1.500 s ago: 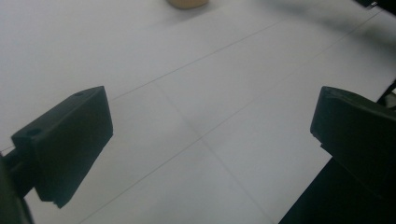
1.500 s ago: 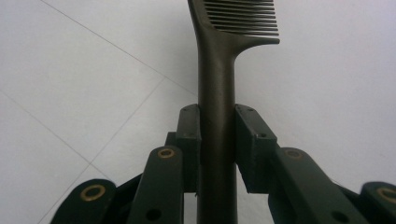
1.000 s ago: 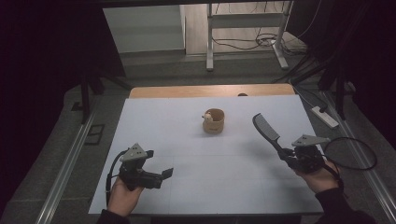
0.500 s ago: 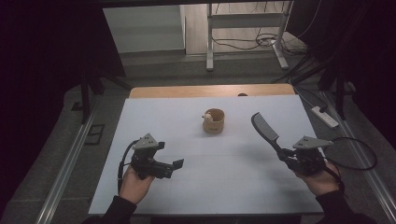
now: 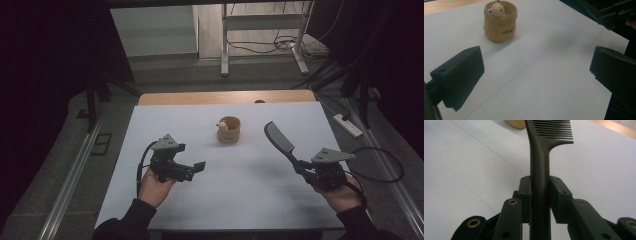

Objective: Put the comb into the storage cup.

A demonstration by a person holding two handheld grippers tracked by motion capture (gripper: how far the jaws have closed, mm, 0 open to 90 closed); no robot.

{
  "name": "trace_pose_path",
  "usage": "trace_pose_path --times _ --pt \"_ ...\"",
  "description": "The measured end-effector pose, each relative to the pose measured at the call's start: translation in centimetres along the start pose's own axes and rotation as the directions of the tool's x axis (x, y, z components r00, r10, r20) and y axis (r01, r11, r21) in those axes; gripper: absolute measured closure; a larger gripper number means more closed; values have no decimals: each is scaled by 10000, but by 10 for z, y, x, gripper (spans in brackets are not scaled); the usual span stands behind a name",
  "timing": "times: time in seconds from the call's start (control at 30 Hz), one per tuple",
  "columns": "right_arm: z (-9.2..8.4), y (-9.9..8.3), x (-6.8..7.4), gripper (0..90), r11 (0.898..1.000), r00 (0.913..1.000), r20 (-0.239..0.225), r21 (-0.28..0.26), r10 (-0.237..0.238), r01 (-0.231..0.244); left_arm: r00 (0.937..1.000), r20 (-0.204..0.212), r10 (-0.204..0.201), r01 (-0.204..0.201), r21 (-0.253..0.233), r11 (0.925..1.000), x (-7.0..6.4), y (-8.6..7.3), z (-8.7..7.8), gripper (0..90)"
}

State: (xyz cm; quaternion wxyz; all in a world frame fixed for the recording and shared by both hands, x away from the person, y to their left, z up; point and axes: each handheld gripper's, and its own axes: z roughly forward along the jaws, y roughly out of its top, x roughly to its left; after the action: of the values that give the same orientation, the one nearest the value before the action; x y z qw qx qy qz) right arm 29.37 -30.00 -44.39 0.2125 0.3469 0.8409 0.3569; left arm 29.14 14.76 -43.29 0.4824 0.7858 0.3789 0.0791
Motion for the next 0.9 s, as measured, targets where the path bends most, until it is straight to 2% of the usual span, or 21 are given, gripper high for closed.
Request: trace_pose_path --times 0.27,0.43,0.6,0.73,0.9 --pt "0 3 7 724 9996 9998 -108 -233 -189 187 9991 412 -1 -1 43 10000 1 10 13 0" --pt "0 4 11 724 9990 9993 -204 -298 -329 323 9958 911 -55 59 -38 10000 3 17 21 0" --pt "0 6 16 724 9982 9984 -315 -403 -467 454 9944 1052 -5 1 30 10000 3 22 28 0" --pt "2 7 19 724 9971 9969 -411 -408 -664 648 9926 1209 -106 111 -35 9999 4 25 34 0" --pt "3 9 24 724 9968 9968 -449 -469 -664 643 9899 1407 -156 166 -62 9998 5 31 39 0"
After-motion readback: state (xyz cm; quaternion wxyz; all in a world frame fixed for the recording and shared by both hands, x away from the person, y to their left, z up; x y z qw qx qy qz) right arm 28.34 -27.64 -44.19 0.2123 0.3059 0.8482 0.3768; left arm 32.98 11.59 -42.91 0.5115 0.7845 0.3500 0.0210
